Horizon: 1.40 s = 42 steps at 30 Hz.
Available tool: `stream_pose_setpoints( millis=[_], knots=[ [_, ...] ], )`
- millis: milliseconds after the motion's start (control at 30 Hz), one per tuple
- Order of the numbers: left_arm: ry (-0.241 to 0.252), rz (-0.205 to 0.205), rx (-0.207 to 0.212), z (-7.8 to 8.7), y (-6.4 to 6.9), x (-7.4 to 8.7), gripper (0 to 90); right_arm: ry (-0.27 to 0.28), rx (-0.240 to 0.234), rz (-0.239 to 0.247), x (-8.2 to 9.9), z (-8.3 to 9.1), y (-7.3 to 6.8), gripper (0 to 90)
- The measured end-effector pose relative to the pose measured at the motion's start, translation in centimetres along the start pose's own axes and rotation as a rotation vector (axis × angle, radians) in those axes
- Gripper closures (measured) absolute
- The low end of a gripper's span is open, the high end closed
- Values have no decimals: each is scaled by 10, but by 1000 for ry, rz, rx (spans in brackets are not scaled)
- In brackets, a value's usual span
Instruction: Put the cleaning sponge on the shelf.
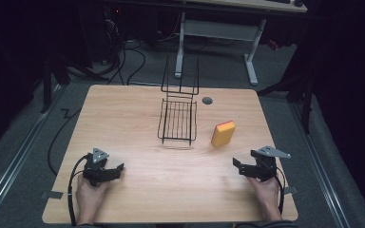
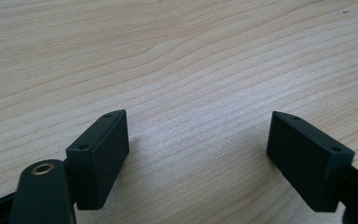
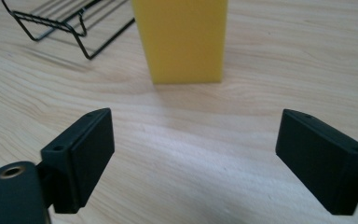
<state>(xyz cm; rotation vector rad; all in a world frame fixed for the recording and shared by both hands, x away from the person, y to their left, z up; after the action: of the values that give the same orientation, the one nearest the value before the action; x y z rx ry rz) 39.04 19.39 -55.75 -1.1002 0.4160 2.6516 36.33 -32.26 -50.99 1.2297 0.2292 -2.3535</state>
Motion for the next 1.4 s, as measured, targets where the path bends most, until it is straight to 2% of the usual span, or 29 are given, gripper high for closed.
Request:
stream_pose_setpoints(
  millis=[200, 500, 733, 1400],
  knots=[
    [0, 0, 0, 0, 0, 0, 215, 32, -22, 7, -23, -7, -4, 82],
    [0, 0, 0, 0, 0, 0, 215, 40, -27, 12, -39, -17, -6, 71],
    [0, 0, 0, 0, 0, 0, 215, 58, -14, 26, -54, -21, -5, 63],
    [0, 0, 0, 0, 0, 0, 215, 73, 28, 38, -81, -43, -3, 3]
  ],
)
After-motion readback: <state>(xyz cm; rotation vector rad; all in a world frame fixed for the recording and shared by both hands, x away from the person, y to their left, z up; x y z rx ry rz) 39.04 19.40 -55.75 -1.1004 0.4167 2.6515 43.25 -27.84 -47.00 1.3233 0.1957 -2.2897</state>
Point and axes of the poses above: each handheld gripper's, and its own axes: z roughly backward along the jaws, x roughly out of its underside, y roughly to its right, the point moved 3 cm from there along -z, roughly forward along the jaws, and after that the axes turned 12 degrees about z, right-handed, at the moved point
